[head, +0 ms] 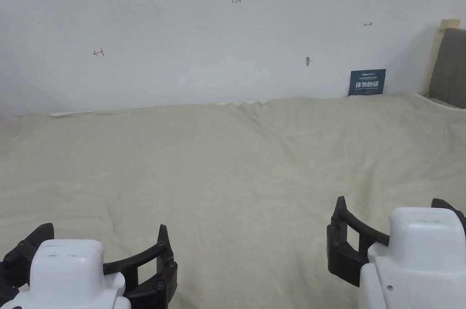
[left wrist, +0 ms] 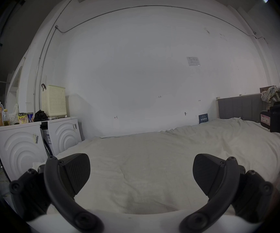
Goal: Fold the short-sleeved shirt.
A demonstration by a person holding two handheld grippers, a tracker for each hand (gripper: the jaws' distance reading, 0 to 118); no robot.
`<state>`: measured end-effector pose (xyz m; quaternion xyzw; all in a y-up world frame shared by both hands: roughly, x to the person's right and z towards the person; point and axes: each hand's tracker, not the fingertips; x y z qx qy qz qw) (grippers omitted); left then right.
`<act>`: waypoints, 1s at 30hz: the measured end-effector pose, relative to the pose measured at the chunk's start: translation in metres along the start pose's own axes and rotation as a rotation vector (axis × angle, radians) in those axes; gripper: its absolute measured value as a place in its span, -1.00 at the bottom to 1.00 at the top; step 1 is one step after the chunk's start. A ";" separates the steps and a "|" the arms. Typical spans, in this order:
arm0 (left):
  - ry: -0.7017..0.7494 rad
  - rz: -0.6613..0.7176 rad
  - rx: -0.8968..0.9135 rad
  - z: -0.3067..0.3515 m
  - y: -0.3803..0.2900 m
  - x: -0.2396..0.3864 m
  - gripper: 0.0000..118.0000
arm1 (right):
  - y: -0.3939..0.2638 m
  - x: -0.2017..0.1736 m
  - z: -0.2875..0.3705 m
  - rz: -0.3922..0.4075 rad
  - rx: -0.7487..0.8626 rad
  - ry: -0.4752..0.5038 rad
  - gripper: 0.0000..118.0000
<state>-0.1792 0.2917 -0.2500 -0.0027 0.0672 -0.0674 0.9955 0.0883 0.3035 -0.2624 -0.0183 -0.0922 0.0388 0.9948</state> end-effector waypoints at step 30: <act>0.034 0.058 -0.076 -0.021 0.007 0.001 1.00 | 0.003 -0.002 -0.003 0.046 0.034 0.014 0.64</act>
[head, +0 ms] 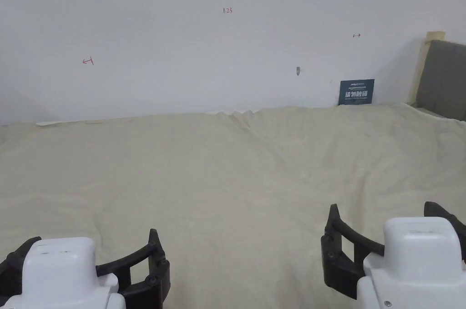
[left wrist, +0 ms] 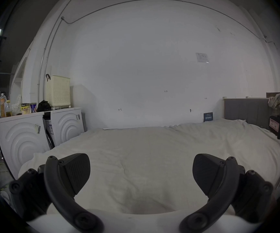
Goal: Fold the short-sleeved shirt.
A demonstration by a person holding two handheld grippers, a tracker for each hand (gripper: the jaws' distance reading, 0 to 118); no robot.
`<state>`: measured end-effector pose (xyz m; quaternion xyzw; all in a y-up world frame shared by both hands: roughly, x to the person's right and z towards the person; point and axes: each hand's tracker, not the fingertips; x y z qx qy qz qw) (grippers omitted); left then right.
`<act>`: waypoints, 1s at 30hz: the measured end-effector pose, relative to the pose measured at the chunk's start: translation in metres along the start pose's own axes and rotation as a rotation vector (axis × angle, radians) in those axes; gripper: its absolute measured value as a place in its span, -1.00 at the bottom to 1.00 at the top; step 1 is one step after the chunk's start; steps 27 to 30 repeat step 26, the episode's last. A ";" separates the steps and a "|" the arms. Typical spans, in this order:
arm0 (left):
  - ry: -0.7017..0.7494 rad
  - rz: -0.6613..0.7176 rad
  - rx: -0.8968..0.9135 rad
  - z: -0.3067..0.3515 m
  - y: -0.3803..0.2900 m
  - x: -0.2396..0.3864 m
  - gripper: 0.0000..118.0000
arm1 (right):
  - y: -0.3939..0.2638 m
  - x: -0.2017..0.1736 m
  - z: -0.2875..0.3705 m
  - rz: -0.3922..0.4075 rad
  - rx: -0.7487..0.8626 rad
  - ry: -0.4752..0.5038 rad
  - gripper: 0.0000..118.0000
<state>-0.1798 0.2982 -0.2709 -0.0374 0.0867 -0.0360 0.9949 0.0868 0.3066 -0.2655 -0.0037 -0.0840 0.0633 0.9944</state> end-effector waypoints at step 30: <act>0.077 0.055 -0.114 -0.004 0.007 0.009 1.00 | -0.004 -0.012 -0.002 0.037 -0.030 0.019 0.64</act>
